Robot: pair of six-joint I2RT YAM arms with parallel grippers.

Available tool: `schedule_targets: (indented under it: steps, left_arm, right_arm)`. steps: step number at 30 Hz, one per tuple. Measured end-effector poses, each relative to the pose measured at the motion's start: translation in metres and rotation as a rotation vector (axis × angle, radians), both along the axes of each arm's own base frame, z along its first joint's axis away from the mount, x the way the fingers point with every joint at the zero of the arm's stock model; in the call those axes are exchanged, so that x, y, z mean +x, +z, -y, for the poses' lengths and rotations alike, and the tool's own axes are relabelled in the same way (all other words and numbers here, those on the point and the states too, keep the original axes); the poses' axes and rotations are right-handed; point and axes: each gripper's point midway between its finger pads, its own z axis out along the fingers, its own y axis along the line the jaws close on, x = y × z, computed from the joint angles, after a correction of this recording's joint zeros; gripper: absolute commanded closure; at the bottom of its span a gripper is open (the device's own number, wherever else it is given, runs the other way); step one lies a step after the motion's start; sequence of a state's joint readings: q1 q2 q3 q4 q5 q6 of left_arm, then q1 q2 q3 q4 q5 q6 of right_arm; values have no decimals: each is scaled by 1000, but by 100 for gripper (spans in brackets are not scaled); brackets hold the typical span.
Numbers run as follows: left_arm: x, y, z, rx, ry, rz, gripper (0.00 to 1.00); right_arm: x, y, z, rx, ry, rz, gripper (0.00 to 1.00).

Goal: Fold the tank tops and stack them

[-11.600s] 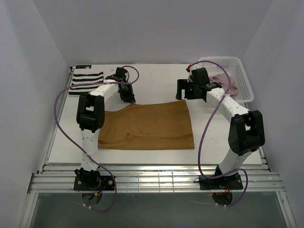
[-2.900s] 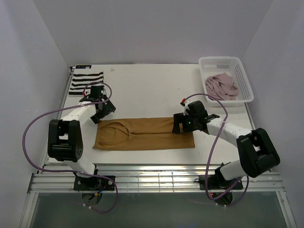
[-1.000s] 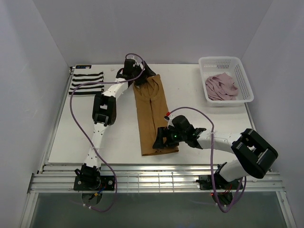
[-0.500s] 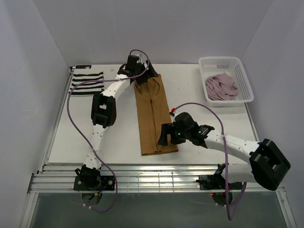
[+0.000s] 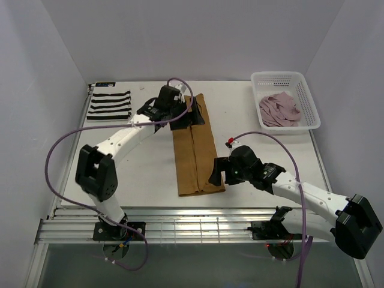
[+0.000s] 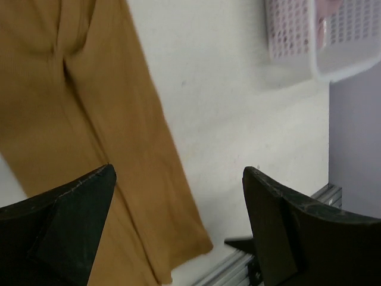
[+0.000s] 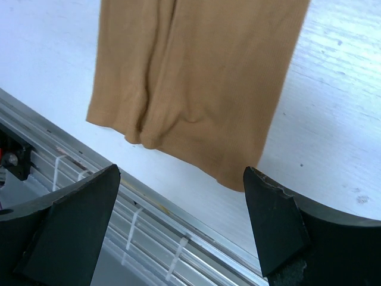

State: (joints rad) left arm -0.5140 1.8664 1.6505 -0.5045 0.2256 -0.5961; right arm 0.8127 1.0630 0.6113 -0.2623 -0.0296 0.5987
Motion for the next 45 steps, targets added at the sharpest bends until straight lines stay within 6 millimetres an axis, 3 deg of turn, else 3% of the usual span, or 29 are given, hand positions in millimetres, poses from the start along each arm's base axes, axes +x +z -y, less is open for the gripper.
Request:
schedule_targets:
  steps: [4, 7, 11, 14, 18, 19, 22, 24, 27, 33, 39, 41, 42, 45]
  left_arm:
    - [-103, -26, -32, 31, 30, -110, 2]
    - [-162, -59, -57, 34, 70, -197, 2]
    - [-220, -115, -81, 75, 113, -352, 2]
    - [-244, -140, -88, 99, 126, -431, 2]
    - [-254, -147, -83, 87, 125, -465, 9]
    - [-254, -148, -81, 79, 123, -466, 19]
    - [-255, -155, -75, 70, 117, -481, 25]
    - [-261, -166, -74, 82, 118, -509, 36]
    - [-267, -171, -67, 68, 100, -538, 45]
    - [-269, -177, -58, 57, 95, -560, 68]
    - [-269, -180, -58, 61, 109, -569, 81]
    - [-269, -181, -58, 59, 114, -574, 97]
    - [-268, -181, -57, 56, 114, -573, 100]
    - [-266, -180, -53, 50, 107, -574, 100]
  right_arm:
    - [-2, -17, 16, -38, -29, -37, 10]
    - [-4, -30, 27, -64, -40, -69, 10]
    - [-8, -39, 35, -72, -32, -97, 10]
    - [-10, -45, 39, -70, -34, -115, 10]
    - [-13, -53, 40, -44, -32, -142, 9]
    - [-15, -55, 40, -38, -30, -151, 8]
    - [-15, -57, 36, -4, -20, -164, 4]
    - [-14, -56, 31, 21, -9, -166, 3]
    - [-13, -56, 27, 41, 3, -169, 19]
    - [-16, -61, 26, 49, 3, -192, 38]
    - [-15, -67, 28, 38, -21, -209, 53]
    - [-15, -69, 29, 31, -28, -216, 58]
    - [-15, -70, 29, 30, -29, -220, 67]
    - [-17, -74, 30, 21, -30, -234, 78]
